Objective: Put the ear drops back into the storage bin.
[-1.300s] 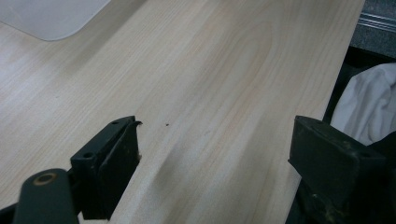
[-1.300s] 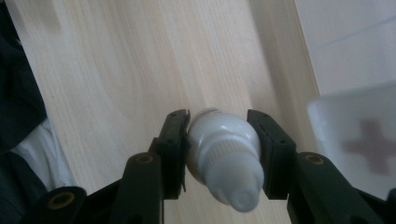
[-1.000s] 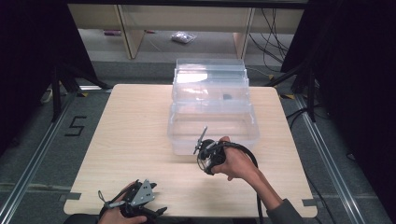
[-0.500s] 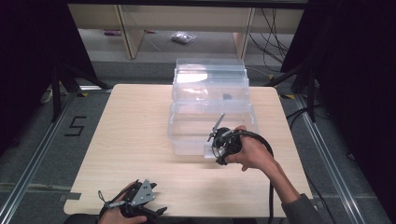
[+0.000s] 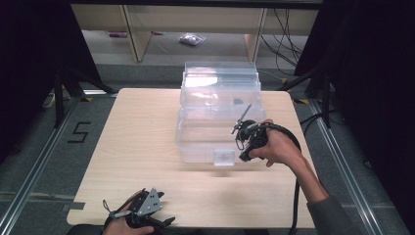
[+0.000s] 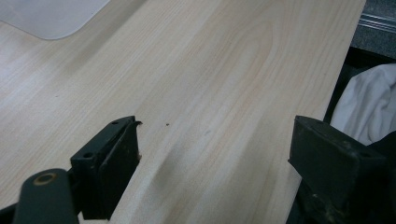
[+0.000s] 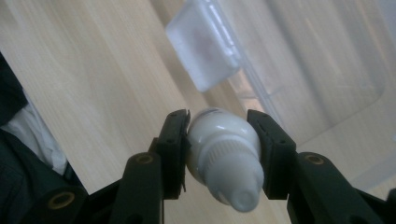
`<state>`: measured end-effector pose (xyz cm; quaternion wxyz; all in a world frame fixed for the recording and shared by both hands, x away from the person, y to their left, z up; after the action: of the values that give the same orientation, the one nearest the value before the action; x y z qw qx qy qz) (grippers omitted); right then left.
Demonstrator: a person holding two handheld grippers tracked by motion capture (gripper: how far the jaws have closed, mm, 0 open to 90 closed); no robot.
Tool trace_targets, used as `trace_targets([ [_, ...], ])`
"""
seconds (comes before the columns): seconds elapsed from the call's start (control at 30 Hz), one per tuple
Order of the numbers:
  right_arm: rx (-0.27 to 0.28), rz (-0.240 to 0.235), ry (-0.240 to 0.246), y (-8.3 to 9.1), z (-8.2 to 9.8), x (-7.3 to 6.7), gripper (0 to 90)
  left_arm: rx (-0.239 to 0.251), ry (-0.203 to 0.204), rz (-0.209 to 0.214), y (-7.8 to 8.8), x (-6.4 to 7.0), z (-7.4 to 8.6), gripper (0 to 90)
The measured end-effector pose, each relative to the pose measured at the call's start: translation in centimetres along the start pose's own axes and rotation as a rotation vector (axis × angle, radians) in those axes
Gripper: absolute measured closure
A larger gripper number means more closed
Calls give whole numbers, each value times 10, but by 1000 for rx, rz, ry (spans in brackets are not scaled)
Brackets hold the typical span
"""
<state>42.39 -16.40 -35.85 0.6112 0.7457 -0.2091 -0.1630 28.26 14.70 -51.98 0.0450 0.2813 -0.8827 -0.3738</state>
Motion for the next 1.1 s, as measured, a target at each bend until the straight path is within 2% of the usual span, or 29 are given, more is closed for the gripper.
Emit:
trace_targets([
  [0.03,2,-2,15,2,0,3,601,0,0,0,0,0,0,154],
  [0.07,-11,-9,5,4,0,5,601,0,0,0,0,0,0,154],
  [0.17,3,15,-23,9,1,12,601,4,-15,2,0,0,0,154],
  [0.23,8,14,-39,11,1,16,601,1,-17,-1,0,-1,0,154],
  [0.27,9,13,-20,11,1,20,601,0,3,1,0,0,0,155],
  [0.33,15,17,-50,10,1,25,601,0,-1,1,0,0,0,154],
  [0.37,11,17,-50,10,2,28,601,2,-18,1,0,-1,0,154],
  [0.43,10,22,-71,10,1,32,601,1,-14,2,0,-1,0,155],
  [0.47,18,20,-58,9,1,36,601,1,-14,3,0,-1,0,154],
  [0.5,16,17,-77,9,1,37,601,1,-14,2,0,-1,0,154],
  [0.53,13,24,-89,8,0,42,601,-1,3,1,0,0,0,154],
  [0.63,11,30,-95,9,-1,47,601,0,0,2,0,0,0,154],
  [0.73,14,25,-112,8,-3,54,601,2,-15,1,0,-1,0,154],
  [0.8,9,28,-122,6,-5,60,601,1,2,-2,0,0,0,154],
  [0.83,10,31,-115,5,-6,63,601,1,0,10,0,0,0,154],
  [1.0,-15,36,-151,-4,-9,77,601,1,1,10,0,0,0,154],
  [1.1,-36,26,-206,-11,-12,81,601,2,3,10,0,0,0,154],
])
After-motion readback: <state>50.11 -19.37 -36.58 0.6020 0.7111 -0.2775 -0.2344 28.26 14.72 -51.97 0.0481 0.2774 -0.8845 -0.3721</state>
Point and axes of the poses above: each handheld gripper's, and its own axes: y roughly backward along the jaws, z roughly out of its underside, x roughly to its right, the point moved 2 cm from there along -y, roughly forward along the jaws, and after that the axes turned 3 degrees about -z, right-handed, at the moved point
